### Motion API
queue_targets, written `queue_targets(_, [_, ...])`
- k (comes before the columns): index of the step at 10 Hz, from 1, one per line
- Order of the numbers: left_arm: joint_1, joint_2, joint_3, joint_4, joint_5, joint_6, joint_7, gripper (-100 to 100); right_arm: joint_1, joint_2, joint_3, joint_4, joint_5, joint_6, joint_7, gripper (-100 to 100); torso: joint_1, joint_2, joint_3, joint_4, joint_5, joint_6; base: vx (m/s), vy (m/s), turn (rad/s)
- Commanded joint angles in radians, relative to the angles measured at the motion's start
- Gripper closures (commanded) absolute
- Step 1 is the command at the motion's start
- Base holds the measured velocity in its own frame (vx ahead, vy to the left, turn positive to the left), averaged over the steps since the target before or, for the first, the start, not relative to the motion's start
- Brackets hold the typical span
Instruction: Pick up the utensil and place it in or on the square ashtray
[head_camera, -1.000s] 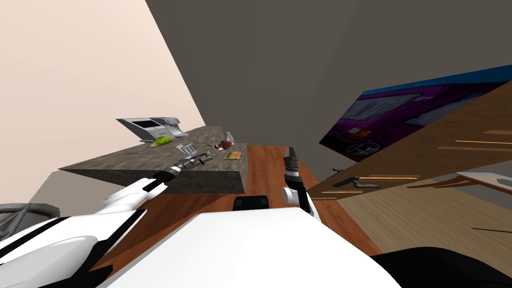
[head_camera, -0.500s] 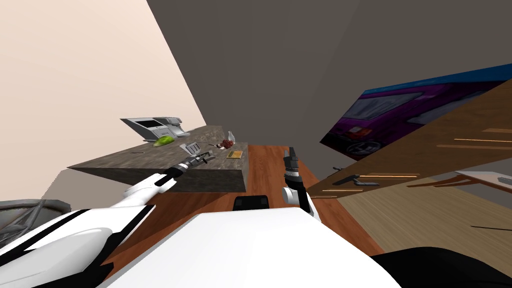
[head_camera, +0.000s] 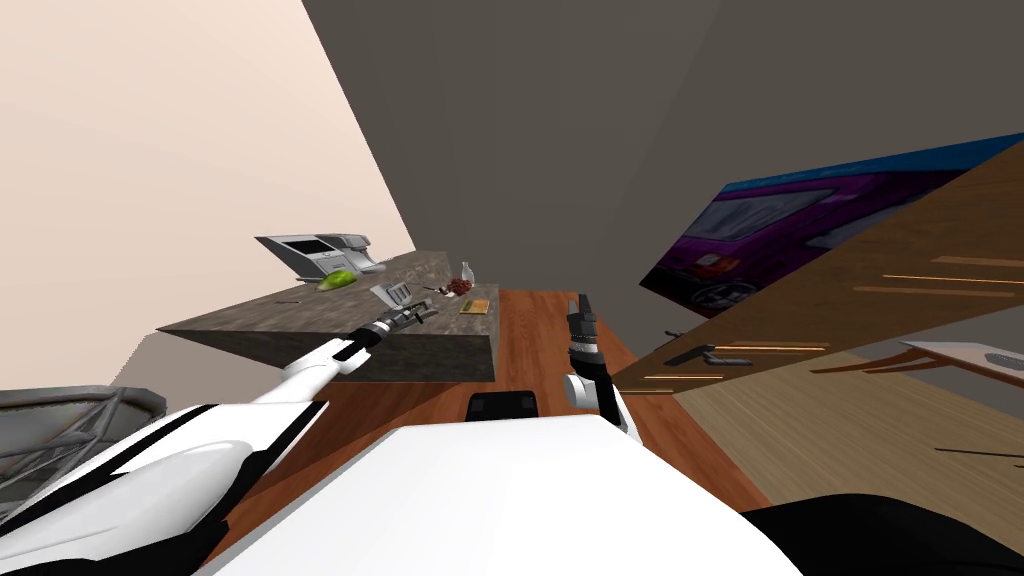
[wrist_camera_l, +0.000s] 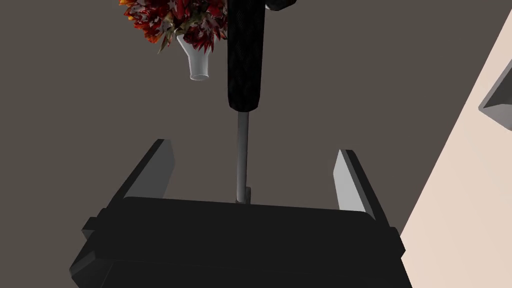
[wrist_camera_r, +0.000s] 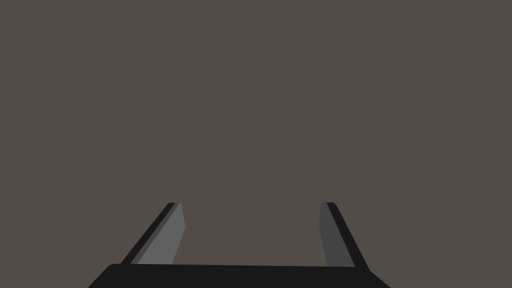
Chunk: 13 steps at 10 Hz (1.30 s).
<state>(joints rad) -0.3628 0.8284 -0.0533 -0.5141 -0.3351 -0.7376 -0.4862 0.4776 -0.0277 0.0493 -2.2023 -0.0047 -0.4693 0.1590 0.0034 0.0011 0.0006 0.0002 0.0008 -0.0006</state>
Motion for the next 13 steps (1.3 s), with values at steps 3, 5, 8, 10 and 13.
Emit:
queue_targets(3, [-0.064, -0.064, -0.037, -0.07, -0.013, 0.12, -0.014, -100, 0.0, 0.0, 0.0, 0.0, 0.0, 0.0, 0.0, 0, 0.003, 0.002, 0.001, 0.0, 0.001, 0.0, -0.067, 0.089, 0.009])
queue_targets(5, [-0.086, -0.085, -0.049, -0.09, -0.017, 0.171, -0.02, -100, 0.0, 0.0, 0.0, 0.0, 0.0, 0.0, 0.0, 0, 0.004, 0.004, 0.002, 0.001, 0.001, 0.0, -0.077, 0.084, 0.006])
queue_targets(8, [-0.13, -0.128, -0.074, -0.131, -0.026, 0.255, -0.031, -100, 0.0, 0.0, 0.0, 0.0, 0.0, 0.0, 0.0, 0, 0.003, 0.003, 0.002, 0.001, 0.001, 0.0, -0.068, 0.085, 0.006])
queue_targets(10, [-0.13, -0.123, -0.072, -0.12, -0.025, 0.253, -0.029, -100, 0.0, 0.0, 0.0, 0.0, 0.0, 0.0, 0.0, 0, 0.002, 0.001, 0.001, 0.0, 0.0, 0.0, -0.03, 0.041, -0.002])
queue_targets(13, [-0.132, -0.123, -0.073, -0.118, -0.025, 0.255, -0.029, 100, 0.0, 0.0, 0.0, 0.0, 0.0, 0.0, 0.0, 0, -0.002, -0.002, -0.001, -0.001, -0.001, 0.0, 0.0, 0.0, 0.0])
